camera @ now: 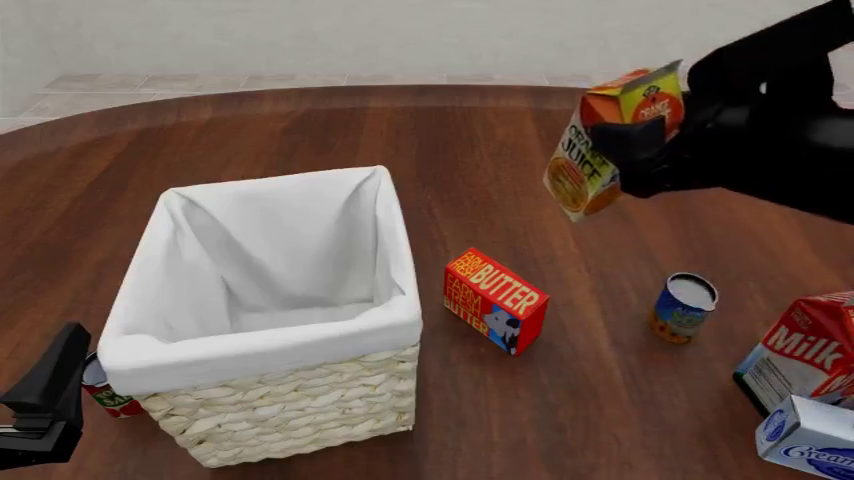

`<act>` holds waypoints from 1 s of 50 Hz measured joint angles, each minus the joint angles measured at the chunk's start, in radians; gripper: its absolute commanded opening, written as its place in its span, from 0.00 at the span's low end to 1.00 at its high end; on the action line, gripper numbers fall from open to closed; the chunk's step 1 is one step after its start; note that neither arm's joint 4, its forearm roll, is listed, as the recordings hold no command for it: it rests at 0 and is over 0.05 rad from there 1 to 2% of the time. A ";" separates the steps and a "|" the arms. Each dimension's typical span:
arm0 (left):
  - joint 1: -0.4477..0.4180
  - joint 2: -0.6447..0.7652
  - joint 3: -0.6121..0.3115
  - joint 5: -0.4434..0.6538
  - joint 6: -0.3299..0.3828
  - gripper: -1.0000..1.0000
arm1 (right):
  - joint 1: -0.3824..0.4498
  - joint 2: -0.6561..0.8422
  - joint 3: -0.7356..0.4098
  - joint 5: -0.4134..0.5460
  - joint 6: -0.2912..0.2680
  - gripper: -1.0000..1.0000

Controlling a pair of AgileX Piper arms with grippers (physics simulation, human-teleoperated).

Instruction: Pick up the orange juice, and put it in the basket.

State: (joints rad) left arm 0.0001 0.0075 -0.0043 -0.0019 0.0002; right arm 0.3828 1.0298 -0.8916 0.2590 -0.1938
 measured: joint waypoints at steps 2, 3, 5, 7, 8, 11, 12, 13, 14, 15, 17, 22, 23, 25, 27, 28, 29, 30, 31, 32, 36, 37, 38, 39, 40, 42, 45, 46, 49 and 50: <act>0.000 0.000 0.000 0.000 0.000 1.00 | 0.011 0.005 -0.012 -0.004 0.002 0.00; 0.000 0.000 0.000 0.000 0.000 1.00 | 0.017 0.008 -0.018 -0.006 0.004 0.00; 0.000 0.000 0.000 0.000 0.000 1.00 | 0.029 0.013 -0.028 -0.011 0.008 0.00; 0.000 0.000 0.000 0.000 0.000 1.00 | 0.041 0.019 -0.038 -0.017 0.013 0.00; 0.000 0.000 0.000 0.000 0.000 1.00 | 0.047 0.022 -0.043 -0.020 0.014 0.00; 0.000 0.000 0.000 0.000 0.000 1.00 | 0.065 0.031 -0.057 -0.027 0.020 0.00; 0.000 0.000 0.000 0.000 0.000 1.00 | 0.070 0.033 -0.062 -0.029 0.022 0.00; 0.000 0.000 0.000 0.000 0.000 1.00 | 0.076 0.036 -0.067 -0.032 0.023 0.00; 0.000 0.000 0.000 0.000 0.000 1.00 | 0.083 0.039 -0.071 -0.034 0.025 0.00; 0.000 0.000 0.000 0.000 0.000 1.00 | 0.089 0.041 -0.076 -0.036 0.027 0.00; 0.000 0.000 0.000 0.000 0.000 1.00 | 0.104 0.048 -0.084 -0.041 0.031 0.00; 0.000 0.000 0.000 0.000 0.000 1.00 | 0.143 0.065 -0.104 -0.053 0.039 0.00; 0.000 0.000 0.000 0.000 0.000 1.00 | 0.151 0.069 -0.109 -0.056 0.041 0.00; 0.000 0.000 0.000 0.000 0.000 1.00 | 0.167 0.076 -0.117 -0.061 0.043 0.00; 0.000 0.000 0.000 0.000 0.000 1.00 | 0.183 0.085 -0.127 -0.066 0.045 0.00; 0.000 0.000 0.000 0.000 0.000 1.00 | 0.191 0.090 -0.132 -0.068 0.046 0.00; 0.000 0.000 0.000 0.000 0.000 1.00 | 0.199 0.094 -0.137 -0.071 0.047 0.00; 0.000 0.000 0.000 0.000 0.000 1.00 | 0.207 0.098 -0.142 -0.073 0.048 0.00; 0.000 0.000 0.000 0.000 0.000 1.00 | 0.215 0.102 -0.146 -0.075 0.049 0.00; 0.000 0.000 0.000 0.000 0.000 1.00 | 0.223 0.107 -0.151 -0.077 0.051 0.00; 0.000 0.000 0.000 0.000 0.000 1.00 | 0.254 0.123 -0.165 -0.087 0.059 0.00; 0.000 0.000 0.000 0.000 0.000 1.00 | 0.261 0.127 -0.168 -0.090 0.061 0.00; 0.000 0.000 0.000 0.000 0.000 1.00 | 0.269 0.130 -0.170 -0.093 0.063 0.00; 0.000 0.000 0.000 0.000 0.000 1.00 | 0.276 0.133 -0.172 -0.095 0.064 0.00; 0.000 0.000 0.000 0.000 0.000 1.00 | 0.283 0.136 -0.173 -0.098 0.067 0.00; 0.000 0.000 0.000 0.000 0.000 1.00 | 0.299 0.143 -0.176 -0.104 0.070 0.00; 0.000 0.000 0.000 0.000 0.000 1.00 | 0.322 0.155 -0.183 -0.113 0.076 0.00; 0.000 0.000 0.000 0.000 0.000 1.00 | 0.330 0.159 -0.185 -0.116 0.078 0.00; 0.000 0.000 0.000 0.000 0.000 1.00 | 0.352 0.172 -0.191 -0.125 0.083 0.00; 0.000 0.000 0.000 0.000 0.000 1.00 | 0.359 0.175 -0.193 -0.127 0.085 0.00</act>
State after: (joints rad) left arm 0.0001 0.0075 -0.0043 -0.0019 0.0001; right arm 0.7417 1.2050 -1.0844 0.1319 -0.1092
